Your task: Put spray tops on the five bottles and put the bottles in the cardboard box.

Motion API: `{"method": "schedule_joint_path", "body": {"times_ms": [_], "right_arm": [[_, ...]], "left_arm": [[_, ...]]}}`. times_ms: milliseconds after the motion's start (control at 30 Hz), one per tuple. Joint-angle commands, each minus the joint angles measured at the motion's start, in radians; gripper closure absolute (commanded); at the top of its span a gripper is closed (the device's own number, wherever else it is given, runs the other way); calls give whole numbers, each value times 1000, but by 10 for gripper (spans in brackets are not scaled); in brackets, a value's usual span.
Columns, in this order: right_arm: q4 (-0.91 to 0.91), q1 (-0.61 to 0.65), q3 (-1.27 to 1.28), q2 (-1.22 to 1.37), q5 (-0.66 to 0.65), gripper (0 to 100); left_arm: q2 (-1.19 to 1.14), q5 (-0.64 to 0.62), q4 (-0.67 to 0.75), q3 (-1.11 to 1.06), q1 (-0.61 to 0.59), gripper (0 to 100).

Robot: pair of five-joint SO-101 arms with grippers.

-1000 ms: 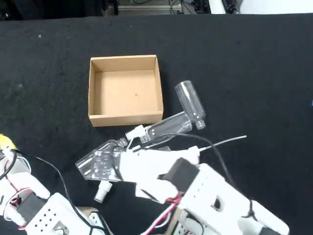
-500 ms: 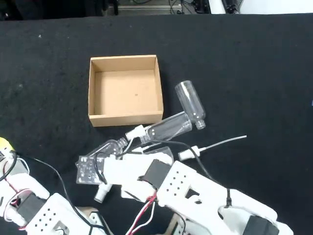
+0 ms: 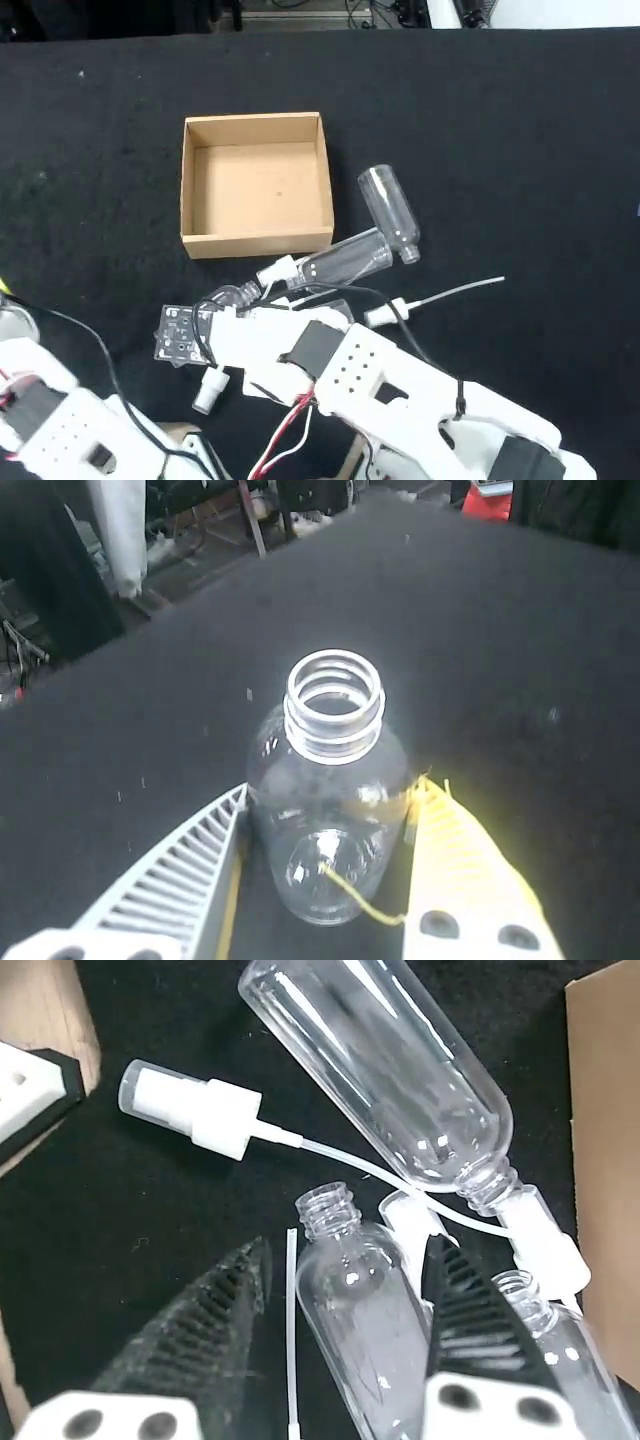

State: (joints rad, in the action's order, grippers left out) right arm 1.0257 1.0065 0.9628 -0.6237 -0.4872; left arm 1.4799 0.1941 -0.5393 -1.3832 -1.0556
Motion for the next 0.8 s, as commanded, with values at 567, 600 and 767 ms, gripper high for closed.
{"method": "schedule_joint_path", "body": {"times_ms": [567,600,767], "right_arm": [[-178,103,59,8,-3,709],[-178,103,58,18,-3,697],[-210,104,2,133,-3,698]], "left_arm": [[-882,2,153,664,-292,827],[-905,2,153,688,-298,827],[-1033,0,152,805,-328,827]]}}
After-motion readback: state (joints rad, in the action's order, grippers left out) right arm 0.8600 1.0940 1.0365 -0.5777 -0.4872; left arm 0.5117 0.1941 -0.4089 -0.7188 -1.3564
